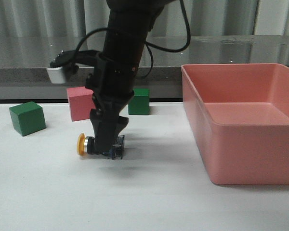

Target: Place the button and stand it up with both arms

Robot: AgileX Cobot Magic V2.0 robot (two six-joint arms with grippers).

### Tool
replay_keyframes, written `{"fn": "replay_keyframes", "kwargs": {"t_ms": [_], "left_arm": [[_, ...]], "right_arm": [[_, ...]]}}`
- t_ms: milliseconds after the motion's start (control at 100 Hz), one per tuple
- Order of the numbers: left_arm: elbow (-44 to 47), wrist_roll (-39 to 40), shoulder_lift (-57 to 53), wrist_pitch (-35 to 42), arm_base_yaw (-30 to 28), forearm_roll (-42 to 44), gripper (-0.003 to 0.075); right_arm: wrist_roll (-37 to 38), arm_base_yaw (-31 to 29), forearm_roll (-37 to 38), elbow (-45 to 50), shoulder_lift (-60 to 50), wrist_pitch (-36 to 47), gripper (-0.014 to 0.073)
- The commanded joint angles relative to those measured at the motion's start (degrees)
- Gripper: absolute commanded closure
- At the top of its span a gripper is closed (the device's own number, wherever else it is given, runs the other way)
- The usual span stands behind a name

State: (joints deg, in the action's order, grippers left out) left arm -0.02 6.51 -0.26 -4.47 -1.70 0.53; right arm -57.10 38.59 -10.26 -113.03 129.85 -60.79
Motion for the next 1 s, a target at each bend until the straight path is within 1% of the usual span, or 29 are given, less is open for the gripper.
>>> {"fn": "replay_keyframes", "kwargs": {"t_ms": [0,150,220,270,370,480,600,650,710,820,880,990], "left_arm": [[1.7,0.6,-1.8,4.5,0.3,0.0,0.0739],[1.7,0.6,-1.8,4.5,0.3,0.0,0.0739],[1.7,0.6,-1.8,4.5,0.3,0.0,0.0739],[1.7,0.6,-1.8,4.5,0.3,0.0,0.0739],[1.7,0.6,-1.8,4.5,0.3,0.0,0.0739],[1.7,0.6,-1.8,4.5,0.3,0.0,0.0739],[1.7,0.6,-1.8,4.5,0.3,0.0,0.0739],[1.7,0.6,-1.8,4.5,0.3,0.0,0.0739],[1.7,0.6,-1.8,4.5,0.3,0.0,0.0739],[1.7,0.6,-1.8,4.5,0.3,0.0,0.0739],[1.7,0.6,-1.8,4.5,0.3,0.0,0.0739],[1.7,0.6,-1.8,4.5,0.3,0.0,0.0739]], "right_arm": [[1.5,-0.4,-0.4,-2.9,-7.0,-1.8,-0.0053],[6.7,-2.2,-0.3,-2.9,-13.1,-4.1,-0.0045],[10.2,-3.9,-0.3,-2.9,-16.2,-5.3,-0.0006],[12.6,-5.4,-0.3,-2.9,-18.4,-6.4,0.0043],[17.2,-9.4,-0.3,-2.8,-22.7,-8.5,0.0169],[22.8,-15.2,-0.3,-2.8,-27.0,-9.2,0.0278],[30.7,-22.3,-0.4,-2.7,-30.7,-9.8,0.039],[32.3,-25.2,-0.4,-2.1,-32.1,-10.3,0.044],[32.4,-28.7,-0.7,-0.2,-33.8,-10.3,0.0508],[32.4,-33.9,-1.2,6.1,-38.5,-6.8,0.0666],[32.8,-36.1,-1.2,10.7,-42.1,-3.1,0.065],[32.8,-38.7,-1.2,21.5,-49.3,5.3,0.0651]]}}
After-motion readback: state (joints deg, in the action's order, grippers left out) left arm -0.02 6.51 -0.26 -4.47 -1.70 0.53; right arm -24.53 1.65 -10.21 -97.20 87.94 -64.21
